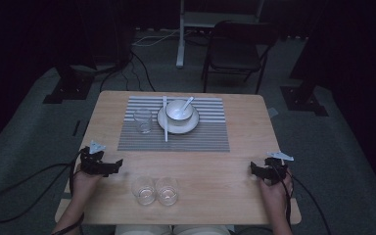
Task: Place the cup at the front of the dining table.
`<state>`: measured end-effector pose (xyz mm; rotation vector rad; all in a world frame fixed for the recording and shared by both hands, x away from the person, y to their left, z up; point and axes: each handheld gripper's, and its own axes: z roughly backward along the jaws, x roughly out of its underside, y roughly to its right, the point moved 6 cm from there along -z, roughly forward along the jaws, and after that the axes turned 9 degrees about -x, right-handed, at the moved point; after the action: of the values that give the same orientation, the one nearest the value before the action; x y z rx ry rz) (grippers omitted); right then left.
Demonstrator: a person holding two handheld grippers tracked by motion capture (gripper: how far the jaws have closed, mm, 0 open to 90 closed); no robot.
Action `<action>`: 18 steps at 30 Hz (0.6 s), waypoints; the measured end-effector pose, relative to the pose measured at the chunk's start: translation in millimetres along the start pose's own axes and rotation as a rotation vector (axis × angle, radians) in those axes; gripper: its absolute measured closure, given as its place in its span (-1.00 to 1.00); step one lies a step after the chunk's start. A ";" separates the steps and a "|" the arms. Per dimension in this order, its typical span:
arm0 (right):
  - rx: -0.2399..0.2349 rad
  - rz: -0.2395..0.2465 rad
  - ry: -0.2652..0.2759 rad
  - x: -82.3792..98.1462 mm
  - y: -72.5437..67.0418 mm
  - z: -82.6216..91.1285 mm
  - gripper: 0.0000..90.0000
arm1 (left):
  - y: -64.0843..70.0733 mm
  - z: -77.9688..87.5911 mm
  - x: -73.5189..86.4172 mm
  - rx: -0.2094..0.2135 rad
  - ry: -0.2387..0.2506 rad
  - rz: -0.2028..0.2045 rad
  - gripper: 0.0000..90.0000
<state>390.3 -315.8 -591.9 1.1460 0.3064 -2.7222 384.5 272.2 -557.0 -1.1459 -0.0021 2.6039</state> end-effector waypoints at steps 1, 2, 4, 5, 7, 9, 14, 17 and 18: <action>0.001 -0.001 0.000 0.0 0.0 0.0 -0.74 | 0.3 2.0 1.6 0.001 0.000 -0.003 -1.00; 0.000 0.000 0.000 0.0 0.0 0.0 -0.74 | 0.6 3.6 3.3 0.004 -0.003 -0.004 -1.00; 0.001 -0.001 0.000 0.0 0.0 0.0 -0.74 | 0.6 7.6 6.0 0.005 0.004 -0.001 -1.00; 0.001 -0.001 0.000 0.0 0.0 0.0 -0.74 | 0.3 9.5 7.3 0.006 0.009 0.003 -1.00; 0.001 -0.001 0.000 0.0 0.0 0.0 -0.74 | -0.5 12.6 9.7 0.002 0.014 0.007 -1.00; 0.000 -0.002 0.000 0.0 0.0 0.0 -0.74 | -0.9 15.2 12.2 0.001 0.013 0.010 -1.00; 0.001 -0.002 0.000 0.0 0.0 0.0 -0.74 | -2.1 19.8 19.2 -0.006 0.021 0.014 -1.00; 0.000 -0.002 0.000 0.0 -0.1 0.0 -0.74 | -3.2 23.8 22.4 -0.004 0.032 0.023 -1.00; 0.001 -0.002 0.000 0.0 -0.1 0.0 -0.74 | -3.3 25.0 23.6 -0.004 0.033 0.026 -1.00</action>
<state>390.2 -315.7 -591.8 1.1460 0.3071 -2.7246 352.3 284.6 -556.6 -1.1981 0.0151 2.6082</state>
